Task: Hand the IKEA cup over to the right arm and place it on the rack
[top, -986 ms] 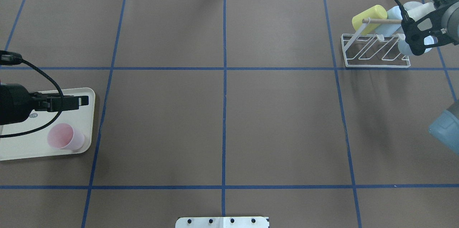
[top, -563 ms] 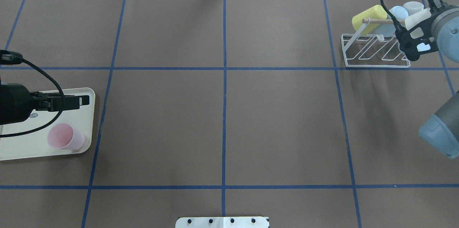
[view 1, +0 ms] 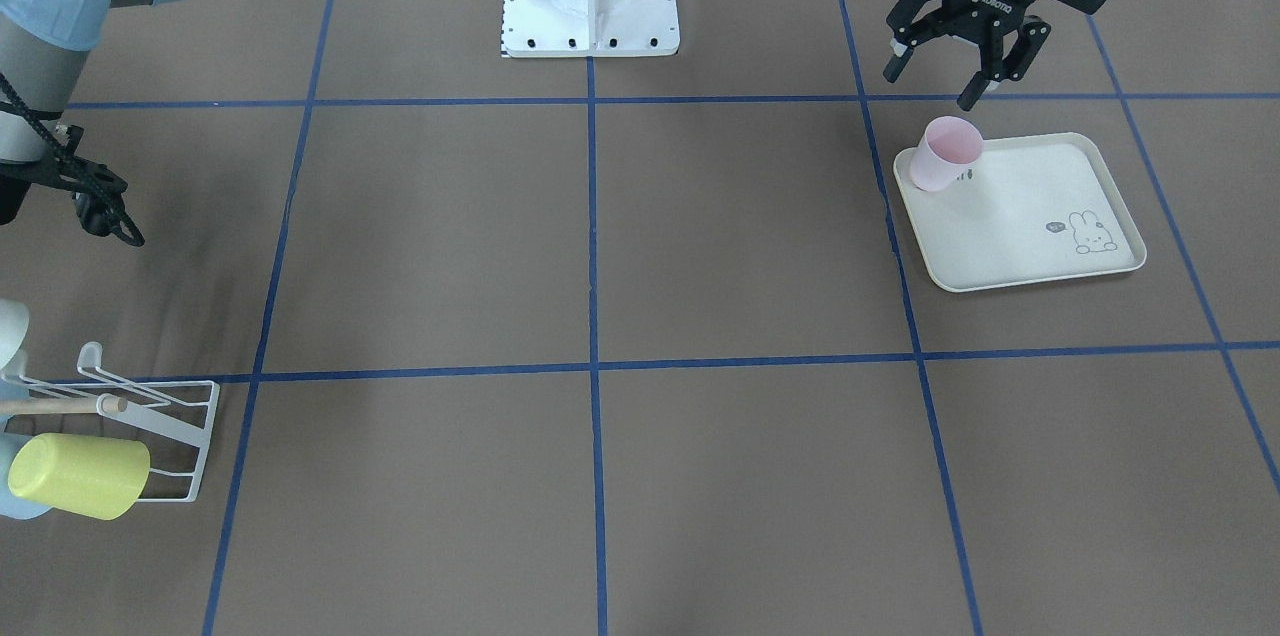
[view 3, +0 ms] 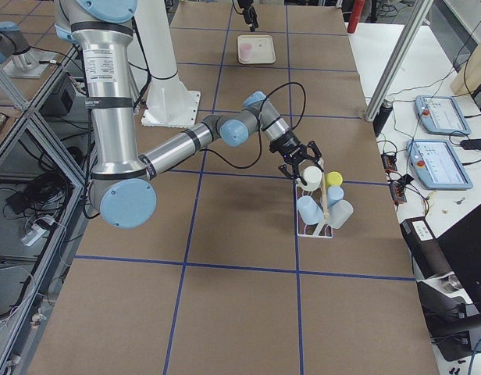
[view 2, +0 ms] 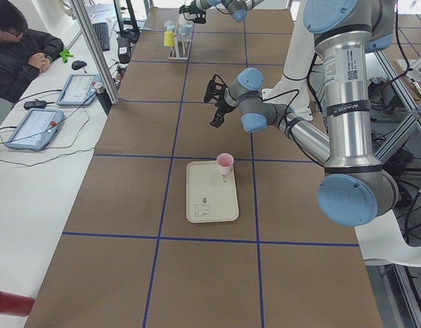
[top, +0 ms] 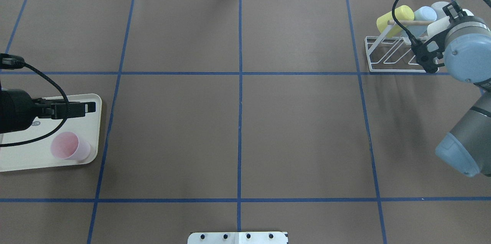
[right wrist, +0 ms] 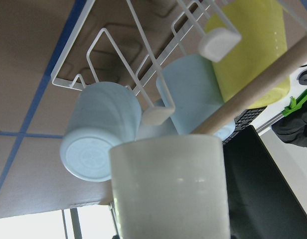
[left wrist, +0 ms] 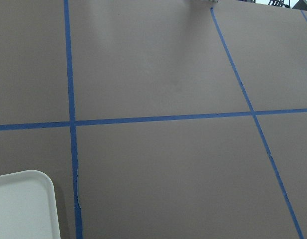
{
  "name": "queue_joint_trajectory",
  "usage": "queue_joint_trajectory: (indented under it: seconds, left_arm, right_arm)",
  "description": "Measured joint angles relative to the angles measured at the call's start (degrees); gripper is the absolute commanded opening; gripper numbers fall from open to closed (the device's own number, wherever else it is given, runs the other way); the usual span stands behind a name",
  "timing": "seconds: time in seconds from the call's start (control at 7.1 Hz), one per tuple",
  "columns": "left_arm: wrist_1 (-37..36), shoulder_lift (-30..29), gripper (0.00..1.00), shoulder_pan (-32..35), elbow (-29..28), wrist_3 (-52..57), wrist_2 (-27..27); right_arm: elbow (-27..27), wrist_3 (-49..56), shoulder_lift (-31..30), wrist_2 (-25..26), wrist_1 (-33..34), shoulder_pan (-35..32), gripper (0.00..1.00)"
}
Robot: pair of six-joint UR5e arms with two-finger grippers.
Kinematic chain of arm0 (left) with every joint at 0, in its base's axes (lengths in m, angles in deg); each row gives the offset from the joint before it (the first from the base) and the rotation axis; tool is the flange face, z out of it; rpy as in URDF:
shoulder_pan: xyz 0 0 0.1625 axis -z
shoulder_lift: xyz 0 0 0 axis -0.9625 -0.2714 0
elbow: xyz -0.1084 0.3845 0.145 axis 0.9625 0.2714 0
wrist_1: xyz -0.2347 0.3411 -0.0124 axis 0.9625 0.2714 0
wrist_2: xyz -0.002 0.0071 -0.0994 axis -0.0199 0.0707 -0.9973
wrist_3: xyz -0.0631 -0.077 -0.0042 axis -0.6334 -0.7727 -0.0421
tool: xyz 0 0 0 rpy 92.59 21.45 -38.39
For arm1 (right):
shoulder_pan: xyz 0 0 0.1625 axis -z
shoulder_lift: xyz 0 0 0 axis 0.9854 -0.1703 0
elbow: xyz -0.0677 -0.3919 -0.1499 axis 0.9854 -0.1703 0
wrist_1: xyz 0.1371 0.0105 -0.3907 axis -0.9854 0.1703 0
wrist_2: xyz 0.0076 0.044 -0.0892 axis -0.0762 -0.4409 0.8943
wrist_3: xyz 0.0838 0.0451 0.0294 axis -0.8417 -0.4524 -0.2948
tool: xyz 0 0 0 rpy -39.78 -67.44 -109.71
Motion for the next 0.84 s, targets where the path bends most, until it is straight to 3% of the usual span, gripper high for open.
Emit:
queue_joint_trajectory:
  seconds: [0.84]
  left_arm:
    - [0.06,-0.03,1.0,-0.04,-0.13,0.0,0.0]
  right_arm:
    - [-3.03,-0.29,0.55,1.77,-0.47,1.69,0.0]
